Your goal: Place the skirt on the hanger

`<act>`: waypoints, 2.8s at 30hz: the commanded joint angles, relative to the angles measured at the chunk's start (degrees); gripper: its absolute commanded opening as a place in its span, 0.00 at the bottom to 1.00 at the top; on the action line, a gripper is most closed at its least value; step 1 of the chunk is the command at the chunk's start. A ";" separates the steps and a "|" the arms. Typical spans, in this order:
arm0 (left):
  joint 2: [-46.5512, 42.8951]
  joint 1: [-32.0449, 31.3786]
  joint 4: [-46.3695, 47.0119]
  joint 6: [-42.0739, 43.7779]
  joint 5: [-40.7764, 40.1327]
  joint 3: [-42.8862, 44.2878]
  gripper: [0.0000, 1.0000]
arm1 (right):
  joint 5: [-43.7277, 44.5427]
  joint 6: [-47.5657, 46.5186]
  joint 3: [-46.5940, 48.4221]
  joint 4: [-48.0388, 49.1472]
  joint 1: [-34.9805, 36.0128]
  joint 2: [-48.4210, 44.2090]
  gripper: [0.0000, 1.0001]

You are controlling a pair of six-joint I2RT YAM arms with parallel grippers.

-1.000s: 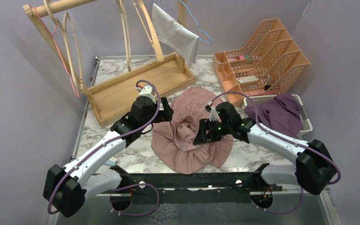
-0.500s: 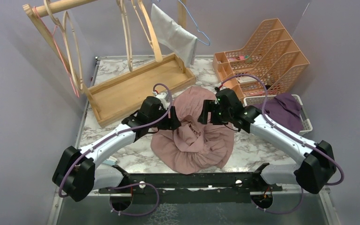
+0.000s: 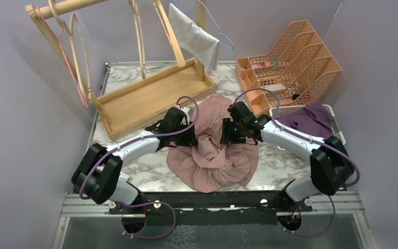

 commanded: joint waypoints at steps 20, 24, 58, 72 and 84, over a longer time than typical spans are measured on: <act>10.08 0.05 8.80 11.45 1.19 10.67 0.33 | -12.17 -18.57 8.92 15.41 0.22 5.93 0.04; 12.22 0.02 8.55 11.82 3.06 12.70 0.32 | -7.86 -16.00 9.05 12.78 0.22 4.64 0.10; -7.65 -0.05 -12.55 6.77 -14.16 17.83 0.00 | 8.76 16.70 5.14 -27.84 14.63 -9.42 0.27; -12.54 -0.12 -16.66 2.27 -12.69 18.34 0.00 | 4.48 14.99 2.79 -12.88 14.63 -3.73 0.40; -16.52 -0.01 -37.75 -2.06 -19.92 33.68 0.00 | 24.81 8.68 27.95 -42.98 14.56 -9.67 0.01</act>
